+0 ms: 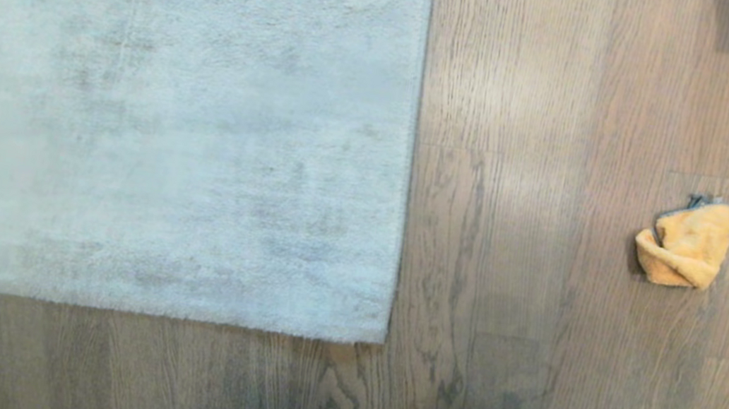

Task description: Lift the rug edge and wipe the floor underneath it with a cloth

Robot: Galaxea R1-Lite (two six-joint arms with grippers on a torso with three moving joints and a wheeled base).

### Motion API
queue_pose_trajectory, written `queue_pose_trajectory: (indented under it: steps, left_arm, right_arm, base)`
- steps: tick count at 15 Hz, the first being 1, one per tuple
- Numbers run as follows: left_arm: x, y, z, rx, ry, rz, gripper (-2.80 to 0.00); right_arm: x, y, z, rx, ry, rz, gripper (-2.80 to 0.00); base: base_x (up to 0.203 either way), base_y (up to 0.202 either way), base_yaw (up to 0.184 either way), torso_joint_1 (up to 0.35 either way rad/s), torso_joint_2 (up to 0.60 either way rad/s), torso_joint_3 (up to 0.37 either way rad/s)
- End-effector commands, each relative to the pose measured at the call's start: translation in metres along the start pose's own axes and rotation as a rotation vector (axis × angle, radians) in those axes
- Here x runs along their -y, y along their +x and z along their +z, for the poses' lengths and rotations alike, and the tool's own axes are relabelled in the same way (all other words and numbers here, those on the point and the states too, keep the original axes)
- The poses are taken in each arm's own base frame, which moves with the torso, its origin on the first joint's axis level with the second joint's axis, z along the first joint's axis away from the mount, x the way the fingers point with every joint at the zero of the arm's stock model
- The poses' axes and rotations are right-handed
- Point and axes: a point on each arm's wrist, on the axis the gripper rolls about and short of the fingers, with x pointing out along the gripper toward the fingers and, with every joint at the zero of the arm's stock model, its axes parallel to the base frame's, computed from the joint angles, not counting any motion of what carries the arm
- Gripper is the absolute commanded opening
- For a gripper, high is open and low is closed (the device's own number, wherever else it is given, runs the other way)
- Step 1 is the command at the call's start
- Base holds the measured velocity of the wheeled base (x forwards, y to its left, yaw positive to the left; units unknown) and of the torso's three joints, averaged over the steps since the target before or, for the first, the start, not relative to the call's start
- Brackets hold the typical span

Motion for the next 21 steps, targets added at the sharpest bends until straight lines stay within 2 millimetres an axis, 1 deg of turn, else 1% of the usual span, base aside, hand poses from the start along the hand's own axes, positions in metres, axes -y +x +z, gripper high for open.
queue_pose_trajectory:
  steps: [1, 21]
  left_arm:
    - [0.0, 0.0001, 0.0, 0.0, 0.001, 0.0, -2.8]
    - [-0.0001, -0.0001, 0.0005, 0.002, -0.01, 0.005, -2.8]
  right_arm:
    - [0.0, 0.0001, 0.0001, -0.001, -0.001, 0.0, -2.8]
    - [0.0, 0.0001, 0.0001, -0.001, -0.001, 0.001, -2.8]
  base:
    - [0.0, 0.0, 0.0, -0.002, 0.0, 0.207]
    - [0.0, 0.0, 0.0, 0.001, 0.0, 0.203]
